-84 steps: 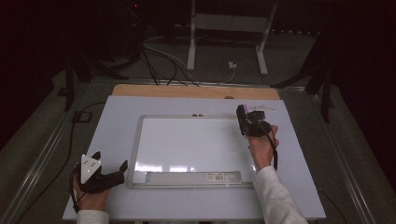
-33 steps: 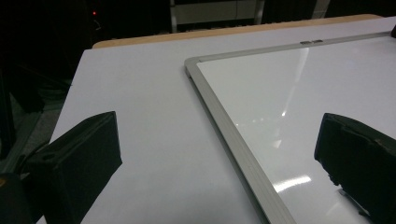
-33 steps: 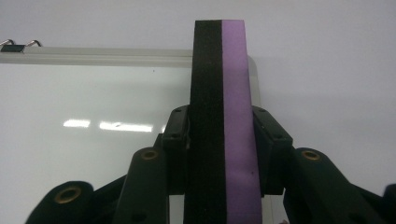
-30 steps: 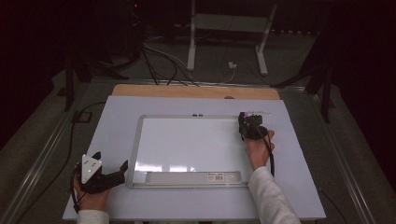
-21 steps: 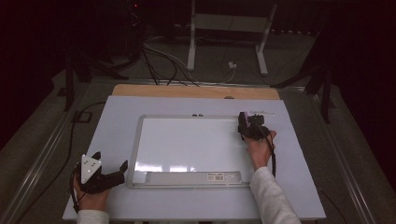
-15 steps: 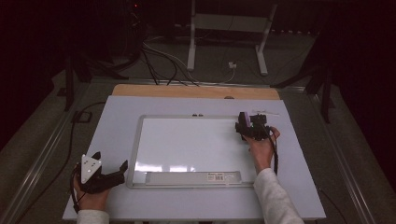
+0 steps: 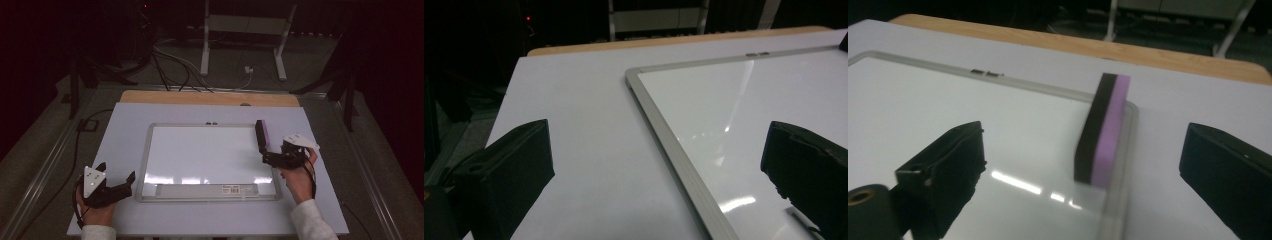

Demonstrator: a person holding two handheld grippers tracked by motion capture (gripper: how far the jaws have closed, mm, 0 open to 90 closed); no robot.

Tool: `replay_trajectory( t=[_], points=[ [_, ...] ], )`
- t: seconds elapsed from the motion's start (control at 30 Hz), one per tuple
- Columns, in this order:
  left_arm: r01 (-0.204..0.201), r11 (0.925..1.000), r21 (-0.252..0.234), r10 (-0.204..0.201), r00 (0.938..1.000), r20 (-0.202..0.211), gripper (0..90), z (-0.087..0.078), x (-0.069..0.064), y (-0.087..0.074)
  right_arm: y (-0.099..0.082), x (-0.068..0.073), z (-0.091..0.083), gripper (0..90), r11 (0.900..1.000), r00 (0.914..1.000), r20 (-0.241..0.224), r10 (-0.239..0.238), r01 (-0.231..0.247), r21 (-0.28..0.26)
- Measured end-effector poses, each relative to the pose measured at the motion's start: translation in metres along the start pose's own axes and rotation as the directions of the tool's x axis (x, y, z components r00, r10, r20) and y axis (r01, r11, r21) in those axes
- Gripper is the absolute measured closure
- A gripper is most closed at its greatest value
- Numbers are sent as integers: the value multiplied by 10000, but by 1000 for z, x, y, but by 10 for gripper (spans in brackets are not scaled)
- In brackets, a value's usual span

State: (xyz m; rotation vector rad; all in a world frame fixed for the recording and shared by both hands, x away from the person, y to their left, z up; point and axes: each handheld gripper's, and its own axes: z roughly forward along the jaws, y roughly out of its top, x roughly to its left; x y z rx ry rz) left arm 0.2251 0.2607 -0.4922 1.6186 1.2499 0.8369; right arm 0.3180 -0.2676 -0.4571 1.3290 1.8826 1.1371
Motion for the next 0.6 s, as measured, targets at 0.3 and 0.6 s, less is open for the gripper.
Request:
replay_trajectory(
  t=[0.3, 0.6],
  points=[
    [353, 9976, -591, -351, 9994, 40, 11, -5, -2, 6, -49, -23, -50, 34, 9946, 9968, -777, 195, -273, -1004],
    [284, 9965, -787, -279, 9996, 81, 11, -7, -5, 8, -72, -24, -65, 34, 9897, 9977, -662, 119, -212, -1414]
  ],
)
